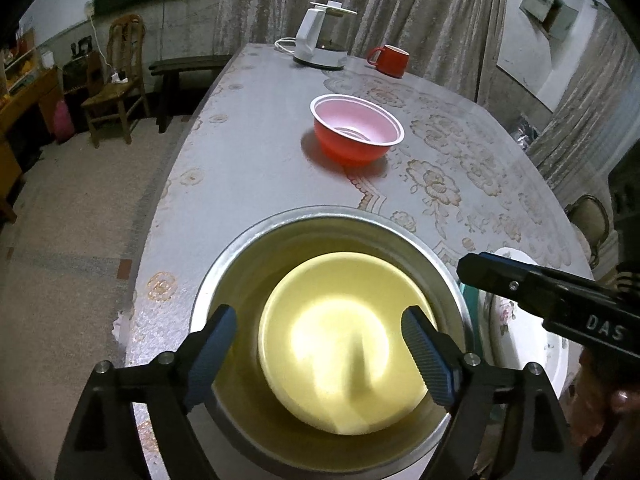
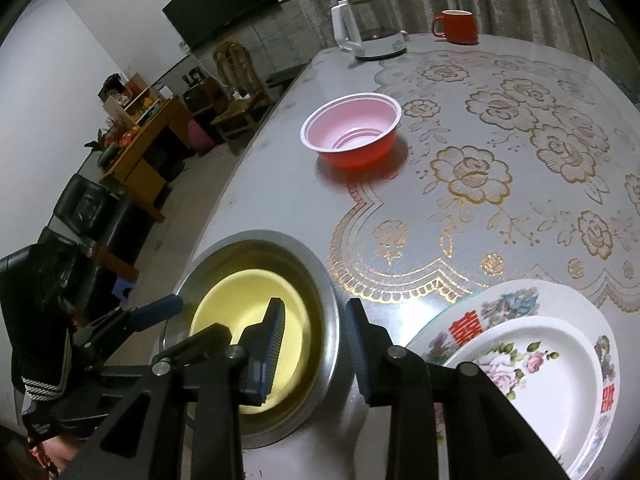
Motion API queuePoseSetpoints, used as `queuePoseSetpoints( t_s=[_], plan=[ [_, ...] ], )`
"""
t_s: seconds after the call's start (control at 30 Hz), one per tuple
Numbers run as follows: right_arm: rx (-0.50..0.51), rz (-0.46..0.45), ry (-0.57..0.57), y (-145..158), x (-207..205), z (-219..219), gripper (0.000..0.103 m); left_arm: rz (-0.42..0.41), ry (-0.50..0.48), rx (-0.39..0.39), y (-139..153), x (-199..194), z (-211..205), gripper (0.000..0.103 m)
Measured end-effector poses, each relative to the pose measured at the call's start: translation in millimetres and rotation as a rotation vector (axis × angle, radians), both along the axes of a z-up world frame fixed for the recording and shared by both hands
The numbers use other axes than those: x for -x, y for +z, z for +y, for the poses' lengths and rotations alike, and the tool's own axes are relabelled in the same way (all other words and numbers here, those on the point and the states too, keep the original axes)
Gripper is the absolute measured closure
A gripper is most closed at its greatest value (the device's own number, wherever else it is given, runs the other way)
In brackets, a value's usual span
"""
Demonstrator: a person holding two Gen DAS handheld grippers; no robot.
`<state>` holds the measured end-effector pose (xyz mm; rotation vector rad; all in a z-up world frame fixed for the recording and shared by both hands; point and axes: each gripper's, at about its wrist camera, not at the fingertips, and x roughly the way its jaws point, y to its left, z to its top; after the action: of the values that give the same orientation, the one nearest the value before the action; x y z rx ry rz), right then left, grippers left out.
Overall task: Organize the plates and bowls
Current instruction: 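Move the left gripper to the rim of the pink-and-red bowl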
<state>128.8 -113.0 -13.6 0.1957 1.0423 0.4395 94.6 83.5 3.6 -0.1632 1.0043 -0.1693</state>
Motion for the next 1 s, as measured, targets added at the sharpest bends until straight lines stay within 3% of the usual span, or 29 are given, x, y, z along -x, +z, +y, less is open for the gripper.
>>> queuePoseSetpoints(
  t_s=[0.57, 1.0],
  plan=[
    [0.053, 0.008, -0.072, 3, -52, -17, 0.068, 0.009, -0.003, -0.028, 12, -31, 2, 0.014],
    [0.009, 0.006, -0.108, -6, -118, -26, 0.068, 0.025, 0.013, -0.014, 22, -79, 11, 0.013]
  ],
)
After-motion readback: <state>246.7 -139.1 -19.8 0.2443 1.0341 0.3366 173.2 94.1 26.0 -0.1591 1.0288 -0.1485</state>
